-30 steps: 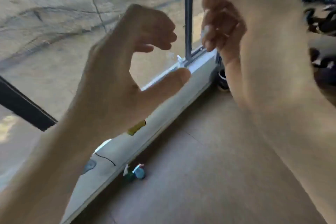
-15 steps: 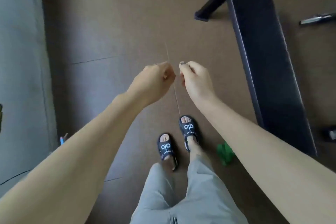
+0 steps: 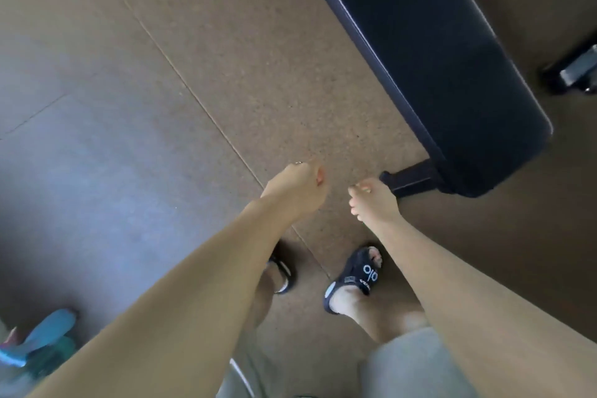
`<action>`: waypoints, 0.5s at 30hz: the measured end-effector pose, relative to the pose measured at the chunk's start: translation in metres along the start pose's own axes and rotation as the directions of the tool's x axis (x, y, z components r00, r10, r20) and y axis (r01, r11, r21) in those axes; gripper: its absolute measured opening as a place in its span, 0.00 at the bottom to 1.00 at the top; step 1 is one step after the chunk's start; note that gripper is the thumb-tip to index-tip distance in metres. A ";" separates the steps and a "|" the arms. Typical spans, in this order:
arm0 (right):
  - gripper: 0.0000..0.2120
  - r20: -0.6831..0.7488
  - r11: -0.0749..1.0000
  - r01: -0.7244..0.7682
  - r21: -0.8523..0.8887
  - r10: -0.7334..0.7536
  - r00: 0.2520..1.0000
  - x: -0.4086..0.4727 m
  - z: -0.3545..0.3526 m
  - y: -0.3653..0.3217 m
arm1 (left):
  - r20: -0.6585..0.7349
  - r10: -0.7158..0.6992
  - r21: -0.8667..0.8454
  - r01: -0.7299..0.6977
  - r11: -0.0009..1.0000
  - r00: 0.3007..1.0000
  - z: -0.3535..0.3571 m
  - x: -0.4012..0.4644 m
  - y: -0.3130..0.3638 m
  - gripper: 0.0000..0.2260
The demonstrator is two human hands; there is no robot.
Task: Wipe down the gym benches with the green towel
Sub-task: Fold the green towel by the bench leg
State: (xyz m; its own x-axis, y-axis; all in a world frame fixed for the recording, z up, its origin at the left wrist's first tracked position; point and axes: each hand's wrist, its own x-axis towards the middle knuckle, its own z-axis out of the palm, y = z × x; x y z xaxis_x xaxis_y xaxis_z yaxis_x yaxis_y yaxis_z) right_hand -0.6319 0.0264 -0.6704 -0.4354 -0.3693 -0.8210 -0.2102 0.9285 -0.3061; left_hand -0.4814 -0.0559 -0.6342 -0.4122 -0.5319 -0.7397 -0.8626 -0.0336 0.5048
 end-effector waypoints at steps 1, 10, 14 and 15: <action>0.15 -0.001 1.000 -0.026 0.003 0.026 1.000 0.019 -0.002 0.019 | 0.025 0.000 0.014 0.000 1.000 1.000 0.019 0.018 0.005 0.09; 0.18 -0.046 0.971 -0.226 -0.079 0.223 0.974 0.190 0.002 0.184 | 0.207 0.094 0.147 -0.126 0.981 0.974 0.196 0.187 0.017 0.16; 0.22 -0.090 0.955 -0.296 0.019 0.296 0.951 0.252 0.020 0.239 | 0.276 0.114 0.231 -0.181 0.956 0.954 0.253 0.252 0.003 0.19; 0.24 -0.095 0.952 -0.302 0.048 0.305 0.948 0.268 0.026 0.249 | 0.287 0.107 0.260 -0.185 0.948 0.952 0.263 0.267 -0.001 0.19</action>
State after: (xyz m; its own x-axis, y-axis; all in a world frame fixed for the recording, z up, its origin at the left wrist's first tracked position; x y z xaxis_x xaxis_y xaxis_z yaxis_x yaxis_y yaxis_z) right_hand -0.7782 0.1597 -0.9791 -0.5598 -0.0704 -0.8257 -0.0266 0.9974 -0.0670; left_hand -0.6680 0.0248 -0.9494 -0.5689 -0.2673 -0.7778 -0.8176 0.2865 0.4995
